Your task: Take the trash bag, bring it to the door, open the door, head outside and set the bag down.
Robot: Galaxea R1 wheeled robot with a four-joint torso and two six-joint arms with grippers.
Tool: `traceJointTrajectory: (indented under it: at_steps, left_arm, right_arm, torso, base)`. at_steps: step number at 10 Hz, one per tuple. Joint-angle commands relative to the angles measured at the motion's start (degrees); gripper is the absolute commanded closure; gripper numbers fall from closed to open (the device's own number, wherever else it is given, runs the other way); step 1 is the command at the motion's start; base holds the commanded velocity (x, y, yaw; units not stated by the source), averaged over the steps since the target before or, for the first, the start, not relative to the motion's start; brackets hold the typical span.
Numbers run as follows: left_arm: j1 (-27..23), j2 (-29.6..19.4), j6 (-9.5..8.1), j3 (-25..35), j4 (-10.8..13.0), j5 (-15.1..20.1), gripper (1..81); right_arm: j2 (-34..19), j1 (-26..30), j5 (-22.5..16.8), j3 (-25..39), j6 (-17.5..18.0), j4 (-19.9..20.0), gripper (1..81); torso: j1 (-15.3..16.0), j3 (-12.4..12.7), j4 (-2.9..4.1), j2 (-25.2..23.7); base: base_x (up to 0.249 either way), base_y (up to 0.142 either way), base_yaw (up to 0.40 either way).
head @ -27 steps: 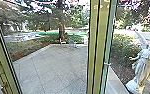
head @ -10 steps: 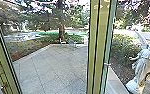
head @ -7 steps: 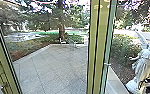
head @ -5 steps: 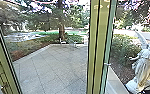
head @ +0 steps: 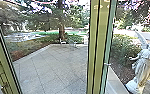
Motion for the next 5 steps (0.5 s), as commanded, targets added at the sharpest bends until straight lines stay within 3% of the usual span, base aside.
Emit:
traceJointTrajectory:
  at_steps: [1, 2, 4, 5]
  left_arm:
    - [-3.1, 0.2, 0.56, 0.5, 0.5, 2.9, 81.1]
    - [-3.4, 0.2, 0.65, 0.5, 0.5, 2.9, 81.1]
    - [-3.6, 0.0, 0.65, 0.5, 0.7, 3.0, 81.1]
    - [-3.7, -0.1, 0.65, 0.5, 0.7, 2.9, 81.1]
  right_arm:
    - [0.8, -6.3, 10.6, 5.6, 0.7, 3.5, 1.0]
    - [3.3, -8.3, 11.6, 3.4, 0.7, 3.6, 1.0]
    - [5.6, -11.7, 13.7, 0.4, 0.7, 3.7, 1.0]
    - [6.7, -13.1, 15.3, -1.1, 0.7, 3.8, 1.0]
  torso:
    - [0.0, 0.0, 2.55, 0.0]
    - [0.0, 0.0, 4.83, 0.0]
    - [0.0, 0.0, 7.77, 0.0]
    - [0.0, 0.0, 4.05, 0.0]
  base:
    - [0.0, 0.0, 0.0]
    - [0.0, 0.0, 0.0]
    - [0.0, 0.0, 0.0]
    - [0.0, 0.0, 0.0]
